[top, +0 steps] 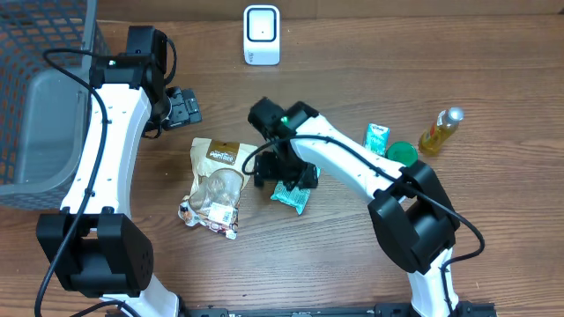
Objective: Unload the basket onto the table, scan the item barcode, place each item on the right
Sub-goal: 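Retract the right arm up and right toward the jar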
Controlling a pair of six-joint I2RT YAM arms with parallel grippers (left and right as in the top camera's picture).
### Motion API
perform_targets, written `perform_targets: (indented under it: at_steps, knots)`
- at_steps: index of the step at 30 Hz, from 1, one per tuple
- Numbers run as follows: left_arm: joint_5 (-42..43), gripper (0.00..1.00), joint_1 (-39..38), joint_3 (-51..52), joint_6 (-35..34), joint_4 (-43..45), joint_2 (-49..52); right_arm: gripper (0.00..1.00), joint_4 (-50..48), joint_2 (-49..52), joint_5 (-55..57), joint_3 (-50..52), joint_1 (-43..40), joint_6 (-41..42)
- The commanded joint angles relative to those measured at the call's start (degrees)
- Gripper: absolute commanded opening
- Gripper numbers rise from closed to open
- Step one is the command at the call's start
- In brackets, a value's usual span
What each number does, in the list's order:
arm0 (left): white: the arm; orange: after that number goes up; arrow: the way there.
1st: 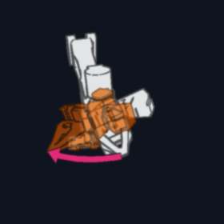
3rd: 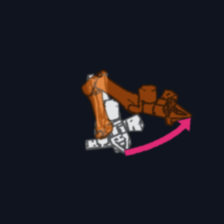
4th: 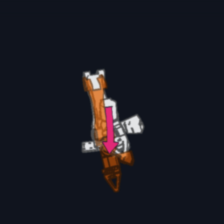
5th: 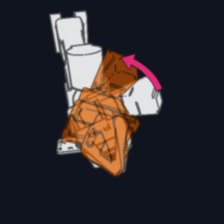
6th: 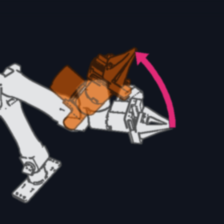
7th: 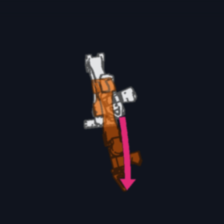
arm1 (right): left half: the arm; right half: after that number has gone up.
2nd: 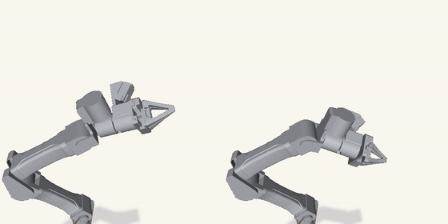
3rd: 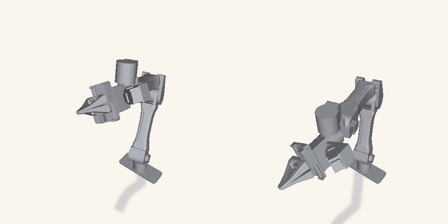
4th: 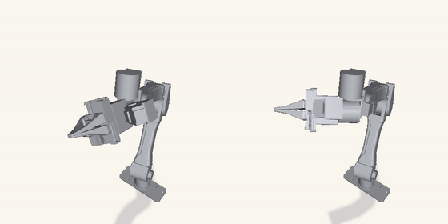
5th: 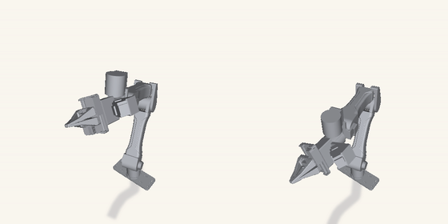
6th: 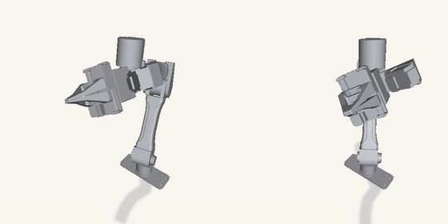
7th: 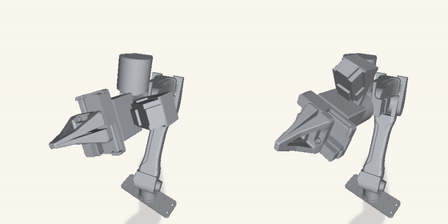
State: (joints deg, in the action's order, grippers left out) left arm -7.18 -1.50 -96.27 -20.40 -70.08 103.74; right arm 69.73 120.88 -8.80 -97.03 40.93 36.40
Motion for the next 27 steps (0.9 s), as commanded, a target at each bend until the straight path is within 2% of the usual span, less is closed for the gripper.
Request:
perform_targets:
  at_steps: [1, 11, 13, 14, 27]
  knots:
    - [-0.72, 0.99, -0.39, -0.92, 0.7, 0.02, 0.04, 0.89, 1.84, -1.25, 6.25, -2.01, -2.01, -1.09]
    - [-0.72, 1.0, -0.39, -0.92, 0.7, 0.02, 0.07, 0.89, 5.42, -1.25, 8.79, -1.49, -7.96, -0.87]
    - [-0.72, 1.0, -0.39, -0.92, 0.7, 0.02, 0.04, 0.93, 5.42, -1.25, 8.79, -1.49, -8.96, -0.9]
    - [-0.72, 1.0, -0.39, -0.92, 0.7, 0.02, 0.04, 1.0, 5.42, -1.25, 8.79, -1.49, -9.44, -0.9]
    - [-0.72, 1.0, -0.39, -0.92, 0.7, 0.04, 0.07, 1.0, 2.12, -1.25, 8.7, -1.49, -10.67, -0.87]
